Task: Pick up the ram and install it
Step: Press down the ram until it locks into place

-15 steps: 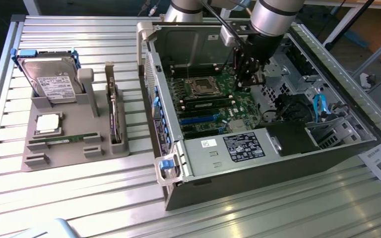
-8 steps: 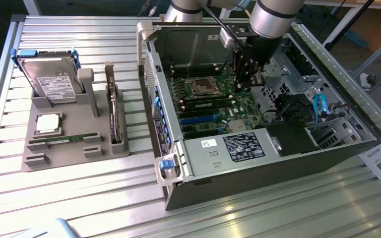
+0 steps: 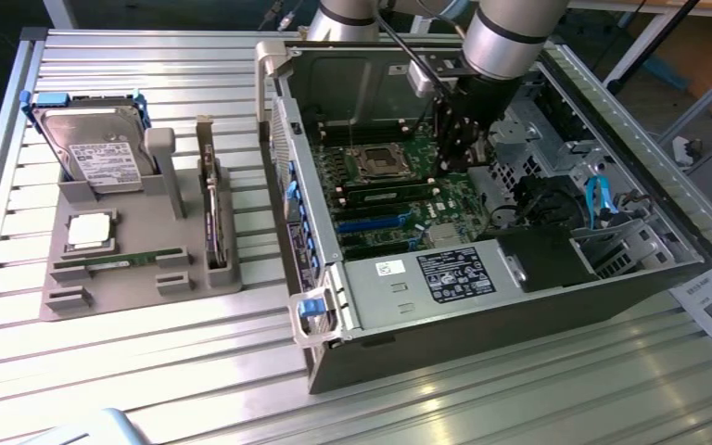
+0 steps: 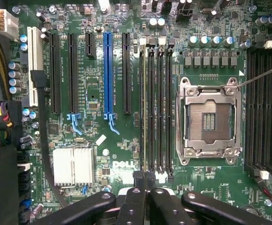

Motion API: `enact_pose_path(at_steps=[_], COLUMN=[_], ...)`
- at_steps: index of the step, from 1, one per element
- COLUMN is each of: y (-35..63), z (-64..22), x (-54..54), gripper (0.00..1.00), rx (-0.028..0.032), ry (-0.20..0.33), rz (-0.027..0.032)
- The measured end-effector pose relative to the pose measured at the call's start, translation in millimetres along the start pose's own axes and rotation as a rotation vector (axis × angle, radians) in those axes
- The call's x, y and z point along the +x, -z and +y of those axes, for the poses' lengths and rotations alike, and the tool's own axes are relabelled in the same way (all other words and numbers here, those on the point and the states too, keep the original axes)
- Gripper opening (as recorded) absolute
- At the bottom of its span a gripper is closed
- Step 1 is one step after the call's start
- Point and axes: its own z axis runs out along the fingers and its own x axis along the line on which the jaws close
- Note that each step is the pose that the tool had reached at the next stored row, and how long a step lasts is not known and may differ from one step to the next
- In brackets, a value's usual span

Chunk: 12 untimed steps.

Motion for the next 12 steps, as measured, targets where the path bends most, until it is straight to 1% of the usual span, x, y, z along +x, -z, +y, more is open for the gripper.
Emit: enact_pose_path(at_steps=[7, 12], y=[-1.0, -2.6], z=[0.0, 0.0], x=[-0.5, -3.3], gripper=[0.1, 0.1], rx=[0.0, 0.0023], ry=[0.0, 0.0], rz=[-0.0002, -0.0007])
